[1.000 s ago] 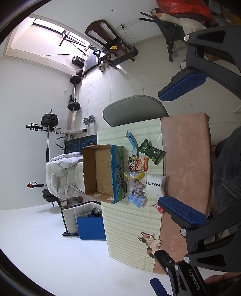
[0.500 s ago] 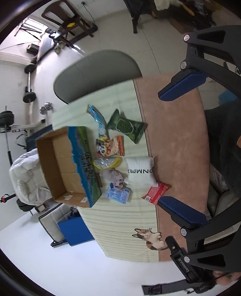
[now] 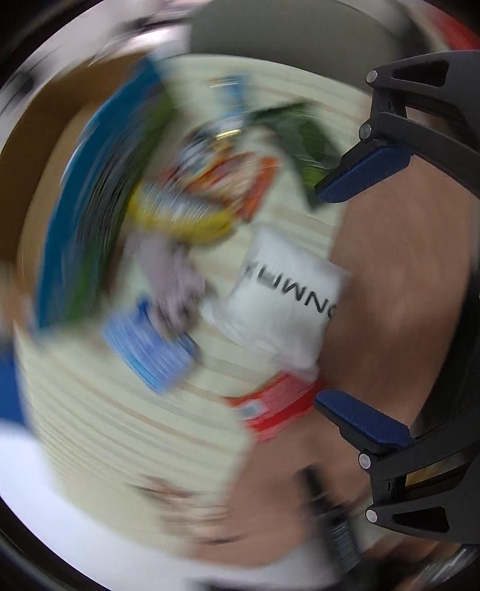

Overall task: Organize soft objects
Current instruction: 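Grasp the red snack bag with the left tool while the right grasps the white ONMAX bag, then carry both bags into the cardboard box and open both tools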

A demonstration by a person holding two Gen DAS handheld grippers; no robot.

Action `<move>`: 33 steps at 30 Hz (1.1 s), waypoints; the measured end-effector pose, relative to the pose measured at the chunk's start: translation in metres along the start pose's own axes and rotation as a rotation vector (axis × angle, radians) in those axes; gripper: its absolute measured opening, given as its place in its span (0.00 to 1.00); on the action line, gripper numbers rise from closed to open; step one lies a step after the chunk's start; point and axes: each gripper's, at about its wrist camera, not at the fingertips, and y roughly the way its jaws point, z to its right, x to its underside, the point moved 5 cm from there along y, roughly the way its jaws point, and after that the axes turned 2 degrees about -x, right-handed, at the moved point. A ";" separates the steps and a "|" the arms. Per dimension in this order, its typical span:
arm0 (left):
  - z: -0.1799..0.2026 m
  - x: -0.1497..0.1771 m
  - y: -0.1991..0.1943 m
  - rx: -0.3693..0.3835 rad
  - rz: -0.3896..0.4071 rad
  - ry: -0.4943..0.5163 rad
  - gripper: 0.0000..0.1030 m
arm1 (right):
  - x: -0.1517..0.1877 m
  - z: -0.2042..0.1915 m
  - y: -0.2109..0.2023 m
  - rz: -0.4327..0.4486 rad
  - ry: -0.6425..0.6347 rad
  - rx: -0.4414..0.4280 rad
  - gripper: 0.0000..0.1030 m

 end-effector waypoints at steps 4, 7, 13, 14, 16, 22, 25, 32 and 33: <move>-0.007 0.008 0.017 -0.023 -0.049 -0.050 0.75 | -0.003 -0.030 0.042 -0.067 -0.404 0.185 1.00; -0.006 0.009 0.031 -0.034 -0.089 -0.071 0.75 | -0.008 -0.032 0.080 -0.137 -0.512 0.177 1.00; 0.011 -0.008 0.045 0.052 -0.149 -0.136 0.75 | -0.026 0.002 0.117 -0.198 -0.271 -0.004 0.90; 0.015 -0.010 0.046 0.080 -0.160 -0.159 0.75 | -0.028 0.015 0.117 -0.204 -0.182 -0.032 0.87; 0.024 -0.021 0.054 0.144 -0.189 -0.204 0.75 | -0.024 0.049 0.120 -0.239 0.062 -0.109 0.84; 0.045 -0.063 0.087 0.151 -0.224 -0.282 0.66 | -0.004 0.097 0.136 -0.251 0.354 -0.265 0.85; 0.056 -0.076 0.090 0.051 -0.198 -0.172 0.50 | -0.009 0.106 0.143 -0.248 0.376 -0.276 0.85; 0.089 -0.076 0.095 -0.225 -0.132 0.255 0.48 | 0.011 0.118 0.127 -0.224 0.380 -0.298 0.85; 0.087 -0.078 0.098 -0.212 -0.142 0.222 0.48 | 0.011 0.121 0.130 -0.225 0.376 -0.294 0.86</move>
